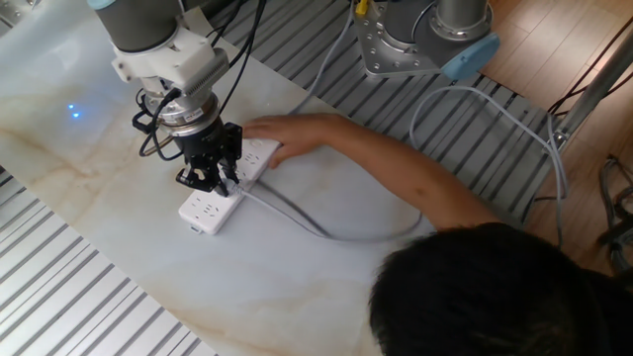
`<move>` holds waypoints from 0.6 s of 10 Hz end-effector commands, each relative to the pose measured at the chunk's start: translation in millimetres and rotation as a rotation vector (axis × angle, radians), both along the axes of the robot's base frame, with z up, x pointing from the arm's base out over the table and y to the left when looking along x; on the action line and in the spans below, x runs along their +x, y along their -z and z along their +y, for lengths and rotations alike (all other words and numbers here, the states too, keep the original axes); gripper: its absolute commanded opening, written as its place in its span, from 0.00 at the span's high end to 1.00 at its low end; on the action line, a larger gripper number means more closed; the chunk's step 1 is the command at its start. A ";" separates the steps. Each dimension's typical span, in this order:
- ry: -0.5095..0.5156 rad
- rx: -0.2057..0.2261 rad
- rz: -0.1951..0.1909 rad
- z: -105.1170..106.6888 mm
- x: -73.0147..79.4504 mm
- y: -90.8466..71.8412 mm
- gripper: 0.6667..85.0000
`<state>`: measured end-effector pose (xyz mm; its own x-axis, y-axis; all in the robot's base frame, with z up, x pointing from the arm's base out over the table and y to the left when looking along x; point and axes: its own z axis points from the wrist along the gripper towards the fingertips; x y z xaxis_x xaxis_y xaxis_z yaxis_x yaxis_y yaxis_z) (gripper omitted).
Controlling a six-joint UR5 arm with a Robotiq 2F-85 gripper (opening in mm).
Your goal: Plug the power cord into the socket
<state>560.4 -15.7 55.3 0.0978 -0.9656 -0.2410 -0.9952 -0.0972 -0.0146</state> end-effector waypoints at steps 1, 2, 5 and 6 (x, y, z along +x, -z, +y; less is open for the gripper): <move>0.003 0.014 -0.008 1.2 2.3 -1.2 1.00; -0.001 0.014 -0.011 0.0 2.5 -0.1 1.00; -0.011 0.014 -0.015 -1.4 3.0 1.5 1.00; -0.016 0.010 -0.017 -2.4 4.2 2.5 1.00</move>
<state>561.3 -18.0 52.6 0.1120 -0.9635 -0.2431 -0.9937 -0.1098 -0.0228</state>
